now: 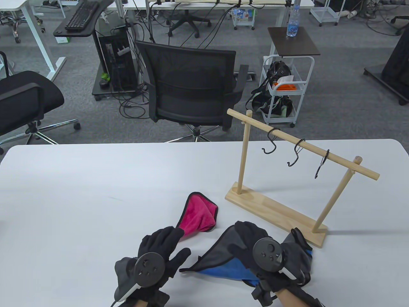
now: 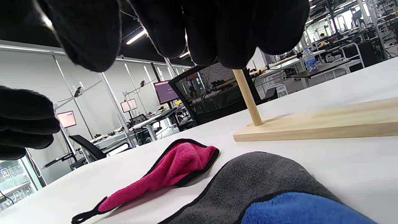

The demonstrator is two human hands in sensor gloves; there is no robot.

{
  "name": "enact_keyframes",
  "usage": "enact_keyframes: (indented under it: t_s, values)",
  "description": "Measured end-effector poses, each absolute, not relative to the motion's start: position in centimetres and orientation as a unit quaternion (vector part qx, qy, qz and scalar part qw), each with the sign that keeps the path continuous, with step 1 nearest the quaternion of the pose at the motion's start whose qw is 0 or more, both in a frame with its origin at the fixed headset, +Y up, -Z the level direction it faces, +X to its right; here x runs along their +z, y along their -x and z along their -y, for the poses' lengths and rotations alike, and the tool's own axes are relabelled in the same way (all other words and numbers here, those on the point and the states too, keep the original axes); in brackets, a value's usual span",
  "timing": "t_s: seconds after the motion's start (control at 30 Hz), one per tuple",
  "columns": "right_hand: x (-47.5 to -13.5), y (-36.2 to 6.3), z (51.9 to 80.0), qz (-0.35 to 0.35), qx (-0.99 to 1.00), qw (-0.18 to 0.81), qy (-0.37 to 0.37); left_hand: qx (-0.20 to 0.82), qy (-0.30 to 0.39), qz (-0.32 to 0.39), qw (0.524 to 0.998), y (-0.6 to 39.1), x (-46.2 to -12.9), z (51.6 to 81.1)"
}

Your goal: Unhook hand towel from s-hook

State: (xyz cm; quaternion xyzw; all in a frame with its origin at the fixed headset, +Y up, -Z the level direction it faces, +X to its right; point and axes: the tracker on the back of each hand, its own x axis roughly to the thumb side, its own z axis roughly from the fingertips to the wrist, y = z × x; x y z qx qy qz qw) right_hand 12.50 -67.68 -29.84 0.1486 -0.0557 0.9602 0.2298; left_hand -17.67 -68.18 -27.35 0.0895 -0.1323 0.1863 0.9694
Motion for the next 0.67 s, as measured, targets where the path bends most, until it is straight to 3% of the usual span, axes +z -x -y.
enact_keyframes:
  t_s: [0.67]
  values:
    - [-29.45, -12.82, 67.88, 0.062, 0.960, 0.231, -0.148, 0.181, -0.089, 0.138, 0.970, 17.37, -27.35, 68.32]
